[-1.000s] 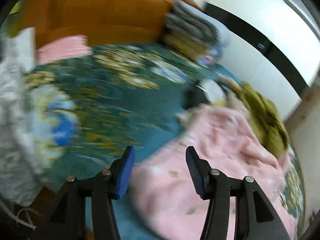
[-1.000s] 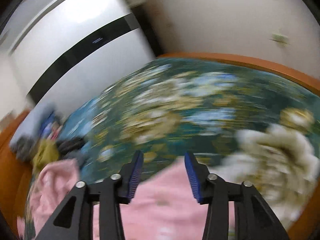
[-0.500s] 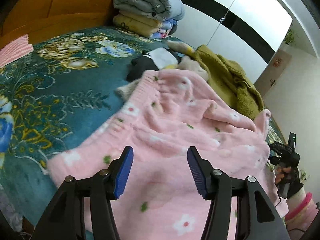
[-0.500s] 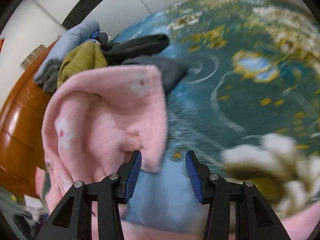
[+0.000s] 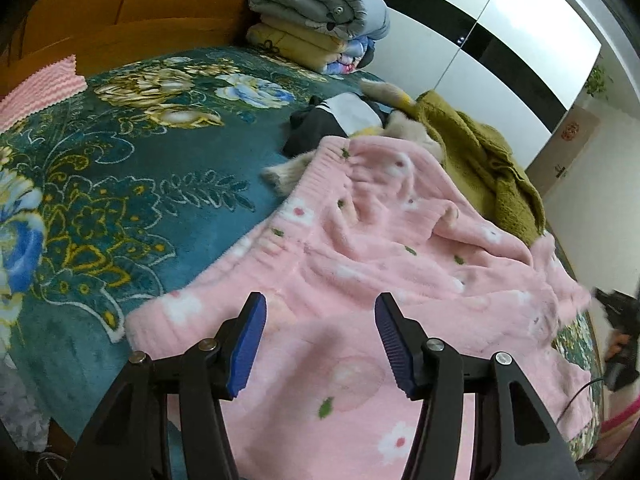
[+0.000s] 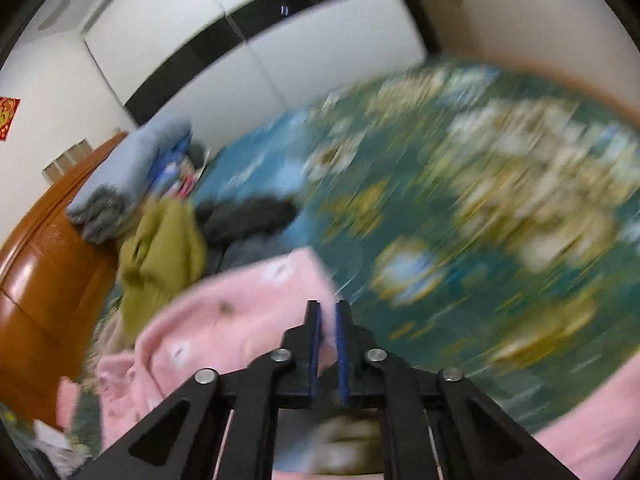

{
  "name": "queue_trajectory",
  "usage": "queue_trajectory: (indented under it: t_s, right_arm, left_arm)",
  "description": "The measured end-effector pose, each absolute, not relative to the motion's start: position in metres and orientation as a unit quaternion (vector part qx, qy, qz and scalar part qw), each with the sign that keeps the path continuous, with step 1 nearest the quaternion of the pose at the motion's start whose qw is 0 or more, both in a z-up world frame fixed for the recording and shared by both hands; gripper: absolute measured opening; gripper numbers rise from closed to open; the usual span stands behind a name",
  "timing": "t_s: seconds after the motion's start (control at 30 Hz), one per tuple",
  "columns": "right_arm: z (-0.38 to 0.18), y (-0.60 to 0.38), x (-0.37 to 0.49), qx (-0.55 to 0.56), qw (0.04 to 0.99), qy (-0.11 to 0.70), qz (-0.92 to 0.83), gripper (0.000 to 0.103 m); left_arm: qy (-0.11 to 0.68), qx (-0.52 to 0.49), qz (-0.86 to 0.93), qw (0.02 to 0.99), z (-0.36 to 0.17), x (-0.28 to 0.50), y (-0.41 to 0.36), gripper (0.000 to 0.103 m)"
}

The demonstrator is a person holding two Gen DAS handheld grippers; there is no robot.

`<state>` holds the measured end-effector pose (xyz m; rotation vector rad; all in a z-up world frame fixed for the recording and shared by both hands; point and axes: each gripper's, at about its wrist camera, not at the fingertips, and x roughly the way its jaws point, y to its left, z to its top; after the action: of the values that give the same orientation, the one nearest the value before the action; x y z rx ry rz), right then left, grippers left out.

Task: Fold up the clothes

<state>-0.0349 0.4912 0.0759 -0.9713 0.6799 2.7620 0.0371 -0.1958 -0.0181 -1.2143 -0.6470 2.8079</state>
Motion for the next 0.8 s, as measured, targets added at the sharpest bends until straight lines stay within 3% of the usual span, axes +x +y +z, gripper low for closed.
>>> queue_trajectory:
  t_s: [0.07,0.17,0.47,0.53,0.6,0.63,0.8]
  right_arm:
    - [0.104,0.535,-0.009,-0.289,0.131,0.201,0.927,0.0]
    - [0.107,0.602,0.029,-0.28,0.197,0.24,0.909,0.0]
    - [0.015,0.59,0.028,-0.349,0.079,0.329,0.874,0.005]
    - [0.002,0.571,0.015,-0.368,0.046,0.331,0.868,0.012]
    - [-0.009,0.547,0.006,-0.388,0.015,0.326,0.862,0.045]
    - [-0.015,0.535,0.002,-0.397,0.0,0.324,0.859,0.049]
    - [-0.044,0.501,-0.025,-0.442,-0.025,0.313,0.84,0.049]
  left_arm:
    - [-0.205,-0.391,0.897,0.009,-0.019,0.035,-0.191,0.058]
    - [-0.202,-0.395,0.896,0.01,-0.019,0.031,-0.183,0.058]
    - [-0.183,-0.404,0.895,0.036,-0.012,0.025,-0.146,0.058]
    - [-0.178,-0.404,0.896,0.037,-0.01,0.026,-0.143,0.058]
    - [-0.177,-0.407,0.895,0.033,-0.01,0.027,-0.144,0.058]
    - [-0.179,-0.408,0.895,0.031,-0.011,0.028,-0.145,0.058]
    - [-0.182,-0.413,0.892,0.028,-0.012,0.028,-0.146,0.058]
